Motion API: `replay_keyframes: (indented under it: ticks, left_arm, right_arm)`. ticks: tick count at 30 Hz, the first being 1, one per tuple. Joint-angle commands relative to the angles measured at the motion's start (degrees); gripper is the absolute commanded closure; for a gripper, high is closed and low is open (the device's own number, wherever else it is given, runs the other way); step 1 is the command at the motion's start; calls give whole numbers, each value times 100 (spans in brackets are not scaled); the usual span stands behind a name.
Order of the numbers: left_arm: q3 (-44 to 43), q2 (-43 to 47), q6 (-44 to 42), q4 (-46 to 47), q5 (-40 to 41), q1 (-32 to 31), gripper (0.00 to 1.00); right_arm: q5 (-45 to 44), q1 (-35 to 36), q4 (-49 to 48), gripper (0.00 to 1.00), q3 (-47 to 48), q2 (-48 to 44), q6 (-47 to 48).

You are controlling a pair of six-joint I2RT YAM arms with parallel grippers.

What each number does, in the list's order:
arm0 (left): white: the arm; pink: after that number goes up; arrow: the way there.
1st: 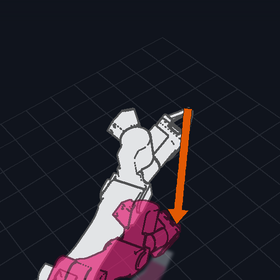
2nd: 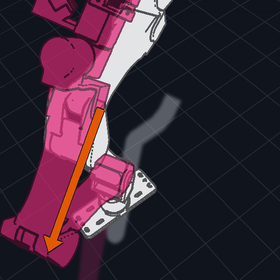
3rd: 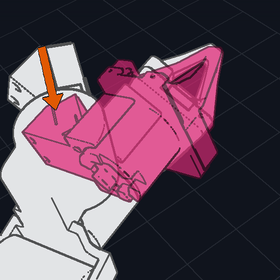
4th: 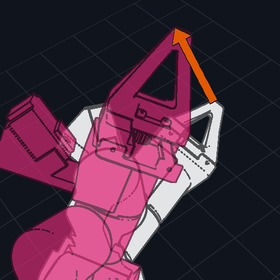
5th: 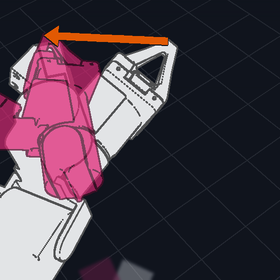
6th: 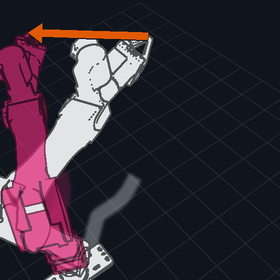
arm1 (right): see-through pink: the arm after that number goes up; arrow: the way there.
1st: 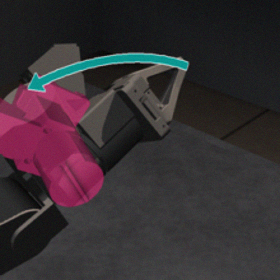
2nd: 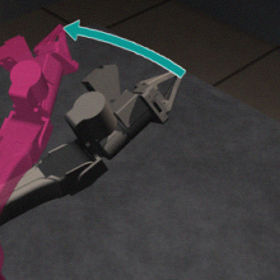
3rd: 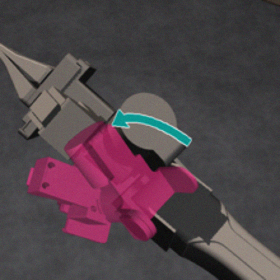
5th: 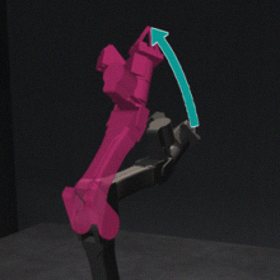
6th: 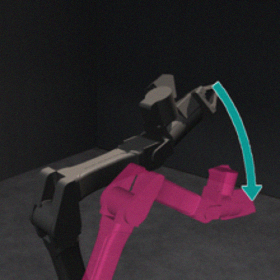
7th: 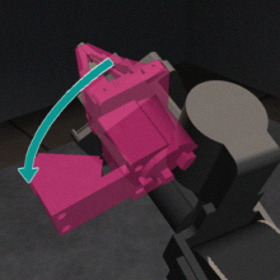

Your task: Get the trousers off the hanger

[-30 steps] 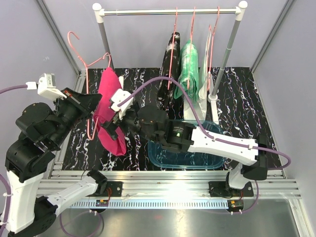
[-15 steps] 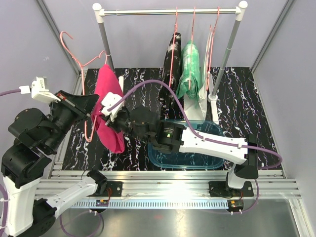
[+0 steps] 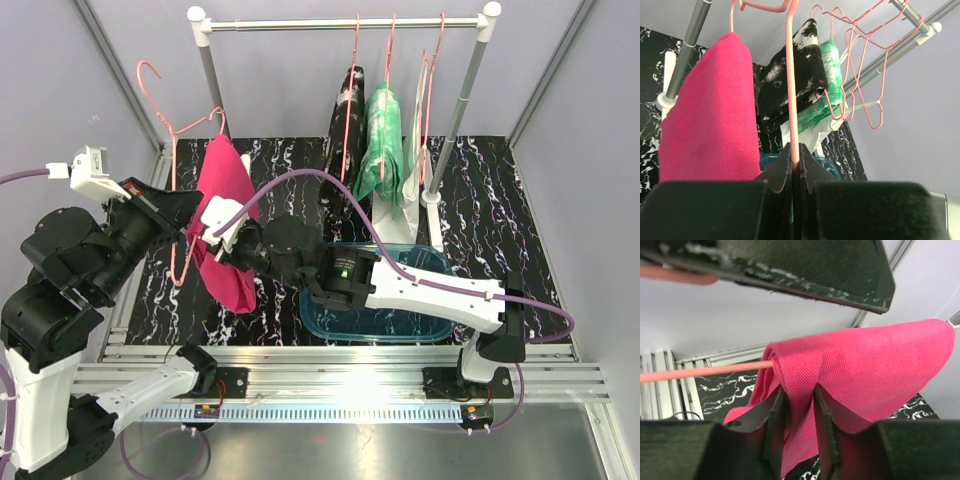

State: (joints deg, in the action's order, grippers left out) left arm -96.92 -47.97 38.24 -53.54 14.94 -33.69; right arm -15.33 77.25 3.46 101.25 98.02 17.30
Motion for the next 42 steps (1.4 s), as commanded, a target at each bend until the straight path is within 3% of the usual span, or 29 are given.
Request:
replay_keyframes:
  ticks: [1,13,21,26,27,32,42]
  left_arm:
    - [-547,6,-326,1161,-87,-6,100]
    - [-302,33,-36,1328,-430,3,100]
    - [-231,42,-9,1302,-545,3,100]
    - [-151,42,-97,1206,-360,-6,100]
    - [-125,33,-150,1153,-282,3,100]
    - [165,103,-282,1091,-71,3,100]
    - [1122,568,-440,731,1133,3,100]
  right_arm:
    - [74,9,312,64,219,-231,344]
    - [-795,9,-179,53,474,85,590]
    - [-919,9,-215,55,992,437,915]
    - [-805,35,-188,79,1160,455,1091]
    - [-787,44,-206,100,1160,412,1117]
    - [-1006,62,-511,100,1116,262,1293]
    - [-2158,62,-1260,100,1327,25,2225]
